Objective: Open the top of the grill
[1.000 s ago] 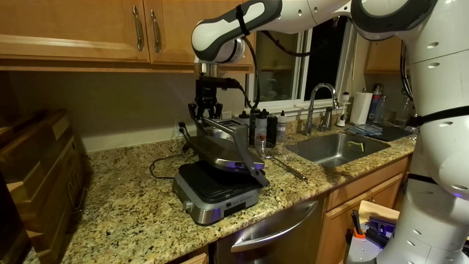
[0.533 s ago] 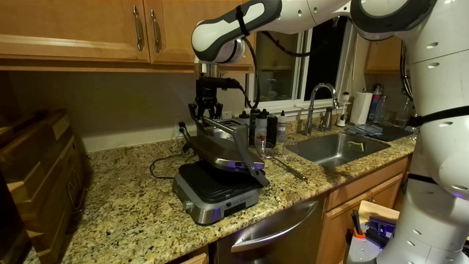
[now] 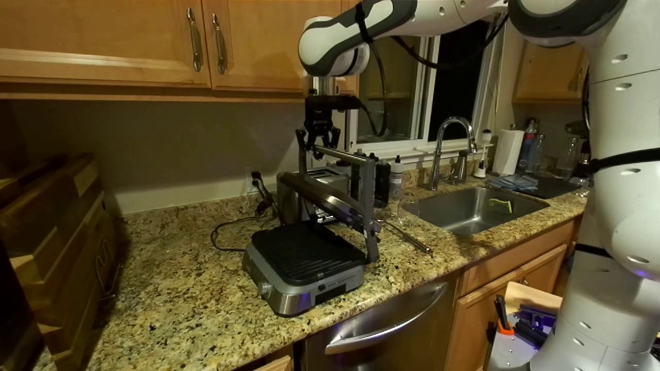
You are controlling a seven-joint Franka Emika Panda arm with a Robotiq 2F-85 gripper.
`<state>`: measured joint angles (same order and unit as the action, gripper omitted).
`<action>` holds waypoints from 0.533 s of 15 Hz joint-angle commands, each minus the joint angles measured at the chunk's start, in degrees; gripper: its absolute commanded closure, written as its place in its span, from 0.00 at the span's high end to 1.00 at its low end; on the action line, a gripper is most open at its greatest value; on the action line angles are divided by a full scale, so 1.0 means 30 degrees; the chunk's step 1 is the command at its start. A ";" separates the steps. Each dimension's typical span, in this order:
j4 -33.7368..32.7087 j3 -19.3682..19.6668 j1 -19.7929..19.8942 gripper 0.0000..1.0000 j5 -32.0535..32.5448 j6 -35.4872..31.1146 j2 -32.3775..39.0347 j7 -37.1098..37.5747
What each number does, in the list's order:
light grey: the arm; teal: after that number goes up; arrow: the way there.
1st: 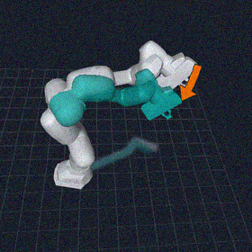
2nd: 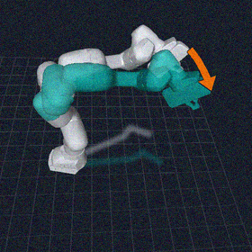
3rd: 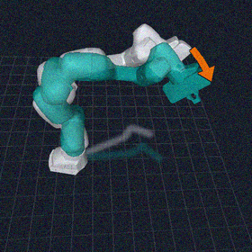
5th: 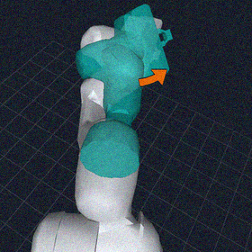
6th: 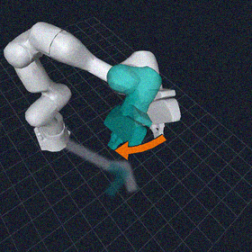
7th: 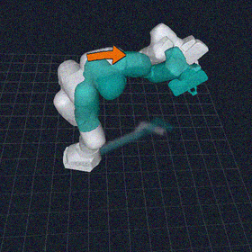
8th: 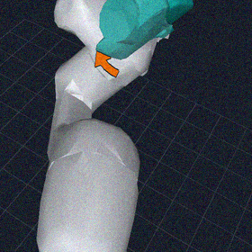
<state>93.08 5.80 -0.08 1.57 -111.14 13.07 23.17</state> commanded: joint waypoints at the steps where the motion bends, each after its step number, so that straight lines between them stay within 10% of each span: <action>1: 0.1061 0.0808 0.0728 0.05 0.1377 -0.0368 -0.1166 0.1049; 8: 0.2189 0.1709 0.1511 0.05 0.3317 -0.0473 -0.1188 0.2254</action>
<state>97.38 10.25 3.59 9.18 -111.74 11.44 28.01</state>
